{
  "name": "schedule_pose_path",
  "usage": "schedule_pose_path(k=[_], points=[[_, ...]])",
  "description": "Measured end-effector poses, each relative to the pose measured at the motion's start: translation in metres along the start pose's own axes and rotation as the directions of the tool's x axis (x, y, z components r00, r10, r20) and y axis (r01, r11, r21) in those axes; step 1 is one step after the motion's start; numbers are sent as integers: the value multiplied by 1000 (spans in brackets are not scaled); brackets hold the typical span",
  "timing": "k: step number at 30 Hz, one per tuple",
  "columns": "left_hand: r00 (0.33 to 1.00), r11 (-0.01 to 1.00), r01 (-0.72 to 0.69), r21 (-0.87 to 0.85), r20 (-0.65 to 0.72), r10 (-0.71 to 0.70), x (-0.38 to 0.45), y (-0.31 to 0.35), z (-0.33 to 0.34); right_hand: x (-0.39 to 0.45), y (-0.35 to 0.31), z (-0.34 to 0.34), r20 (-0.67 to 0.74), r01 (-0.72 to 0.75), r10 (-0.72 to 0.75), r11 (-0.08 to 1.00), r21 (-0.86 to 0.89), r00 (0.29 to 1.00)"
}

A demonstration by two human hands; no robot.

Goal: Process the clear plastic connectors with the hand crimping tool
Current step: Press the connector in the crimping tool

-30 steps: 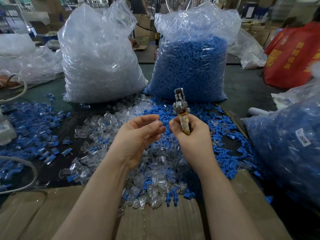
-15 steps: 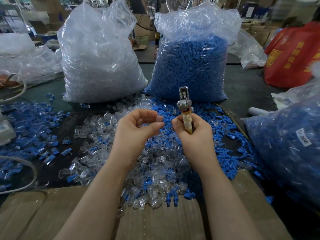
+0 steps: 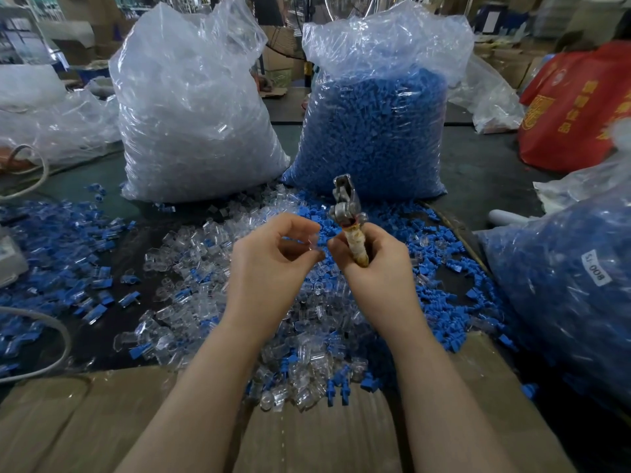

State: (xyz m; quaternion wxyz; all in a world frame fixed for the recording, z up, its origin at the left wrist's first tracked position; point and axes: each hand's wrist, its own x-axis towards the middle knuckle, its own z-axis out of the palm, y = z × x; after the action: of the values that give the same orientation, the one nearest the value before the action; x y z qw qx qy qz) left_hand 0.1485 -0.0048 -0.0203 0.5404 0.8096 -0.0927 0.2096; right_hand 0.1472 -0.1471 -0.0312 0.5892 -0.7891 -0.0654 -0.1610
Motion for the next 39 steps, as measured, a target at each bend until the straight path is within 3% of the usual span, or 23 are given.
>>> schedule_pose_path(k=[7, 14, 19, 39], points=[[999, 998, -42, 50, -8, 42, 0, 3, 0, -1, 1, 2, -10, 29, -30, 994, -104, 1000], [972, 965, 235, -120, 13, -235, 4, 0, 3, -1, 3, 2, 4, 53, -53, 994, -94, 999], [949, 910, 316, -269, 111, -296, 6, 2, -3, 1, 4, 2, 1, 34, -34, 998, -57, 999], [955, 912, 297, -283, 94, -282, 5, -1, -1, 0, 5, 2, 0, 35, -35, 997, -68, 999]])
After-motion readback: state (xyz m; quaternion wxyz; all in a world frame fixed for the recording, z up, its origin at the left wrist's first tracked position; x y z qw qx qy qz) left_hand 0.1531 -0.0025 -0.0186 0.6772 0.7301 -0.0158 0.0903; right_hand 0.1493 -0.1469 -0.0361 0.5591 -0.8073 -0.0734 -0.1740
